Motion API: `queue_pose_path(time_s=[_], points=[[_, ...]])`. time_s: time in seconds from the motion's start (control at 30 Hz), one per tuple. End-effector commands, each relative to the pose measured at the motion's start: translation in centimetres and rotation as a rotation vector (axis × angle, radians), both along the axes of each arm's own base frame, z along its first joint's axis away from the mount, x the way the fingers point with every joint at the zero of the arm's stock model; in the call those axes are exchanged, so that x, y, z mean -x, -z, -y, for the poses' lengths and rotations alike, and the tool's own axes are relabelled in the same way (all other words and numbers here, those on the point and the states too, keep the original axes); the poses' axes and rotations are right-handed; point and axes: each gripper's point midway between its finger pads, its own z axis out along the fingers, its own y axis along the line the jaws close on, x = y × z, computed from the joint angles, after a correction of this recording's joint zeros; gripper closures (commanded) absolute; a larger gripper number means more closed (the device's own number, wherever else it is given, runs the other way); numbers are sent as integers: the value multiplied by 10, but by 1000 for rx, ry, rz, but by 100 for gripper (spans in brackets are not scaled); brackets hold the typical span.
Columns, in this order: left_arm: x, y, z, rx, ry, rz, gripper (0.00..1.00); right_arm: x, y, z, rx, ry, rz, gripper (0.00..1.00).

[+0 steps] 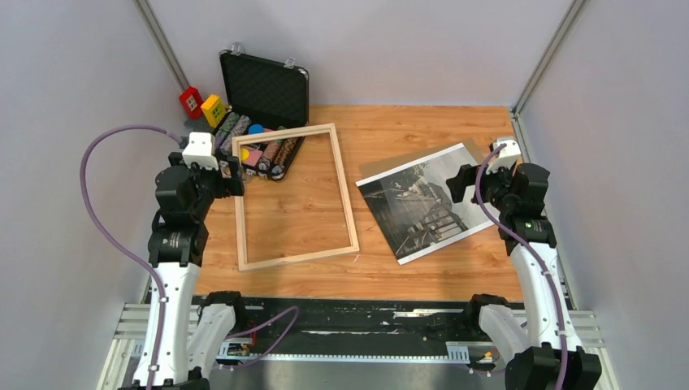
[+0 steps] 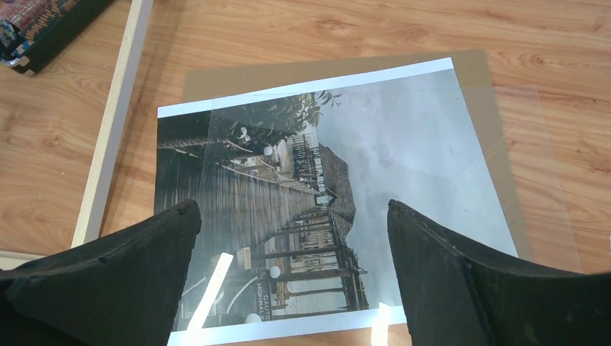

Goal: Put the photo into the frame

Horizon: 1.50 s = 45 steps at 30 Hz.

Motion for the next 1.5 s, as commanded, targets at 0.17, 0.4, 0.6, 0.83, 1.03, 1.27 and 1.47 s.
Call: queue_pose_path(time_s=[0.17,0.4,0.6,0.83,1.03,1.27,1.47], points=[[-1,3,1,-10,13,2,0,-4,-10,-5,1,-42,36,0],[1,6,4,2,20,-9,0,-1,-14,-6,0,-44,49,0],[6,-2,11,16,55,-7,0,2,-25,-7,-1,-44,63,0],[6,-21,16,24,86,9,0,-4,-30,5,30,16,51,0],[-10,-16,27,63,142,-40,0,-5,-1,17,63,68,-21,0],[-29,5,67,75,290,-136,0,4,47,14,146,-26,-115,0],[-51,17,102,-10,384,-205,0,12,75,11,208,-107,-170,0]])
